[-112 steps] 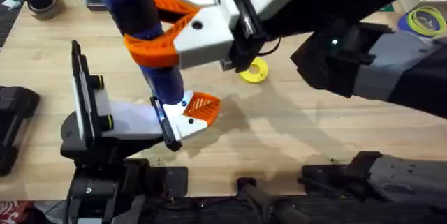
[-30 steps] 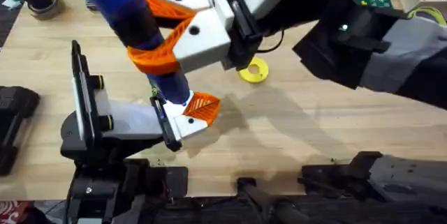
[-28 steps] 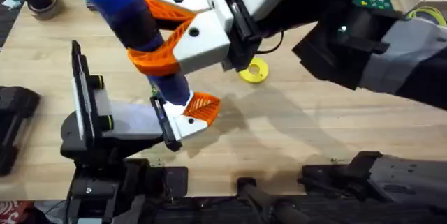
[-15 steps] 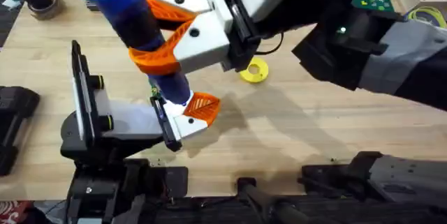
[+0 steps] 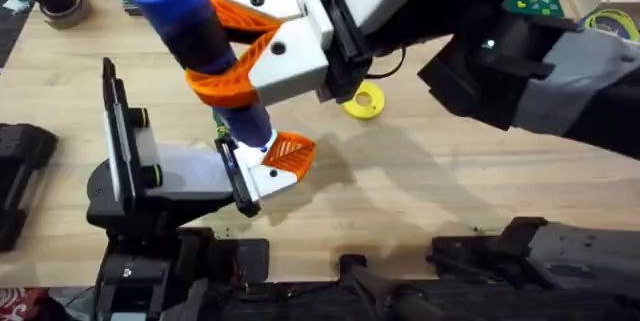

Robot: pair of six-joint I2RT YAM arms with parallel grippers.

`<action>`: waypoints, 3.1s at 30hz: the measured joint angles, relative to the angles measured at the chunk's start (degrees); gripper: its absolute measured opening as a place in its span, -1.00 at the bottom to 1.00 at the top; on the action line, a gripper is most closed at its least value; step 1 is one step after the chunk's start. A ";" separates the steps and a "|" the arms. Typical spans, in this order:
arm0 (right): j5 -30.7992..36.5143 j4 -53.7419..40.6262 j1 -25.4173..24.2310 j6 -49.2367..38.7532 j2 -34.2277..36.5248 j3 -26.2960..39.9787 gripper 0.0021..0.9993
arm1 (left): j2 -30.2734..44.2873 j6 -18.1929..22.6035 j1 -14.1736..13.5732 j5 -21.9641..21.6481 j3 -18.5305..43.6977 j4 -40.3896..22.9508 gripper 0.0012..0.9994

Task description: Pick up the gripper from the table and insert it into the empty holder that is missing its gripper. Then pick up a screw, insert it into the mounting hole, and use the screwdriver to tighten it. Finally, clean up the table by picking up the vegetable and placing it into the bucket.

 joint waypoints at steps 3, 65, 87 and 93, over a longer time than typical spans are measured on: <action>0.02 -0.02 0.00 -0.02 0.00 -0.12 -0.95 | 0.00 0.00 0.00 0.00 0.00 0.01 -0.99; 0.87 0.56 0.57 -0.22 1.78 -0.86 -0.96 | 0.00 -0.04 0.00 0.00 0.00 0.00 -0.99; -1.12 0.56 -0.39 -0.22 1.76 -0.88 -0.96 | 0.00 -0.20 0.00 0.02 0.00 0.00 -0.99; -1.83 0.54 -0.39 -0.29 1.76 -0.88 -0.96 | 0.00 -0.20 0.00 0.02 0.00 0.00 -0.99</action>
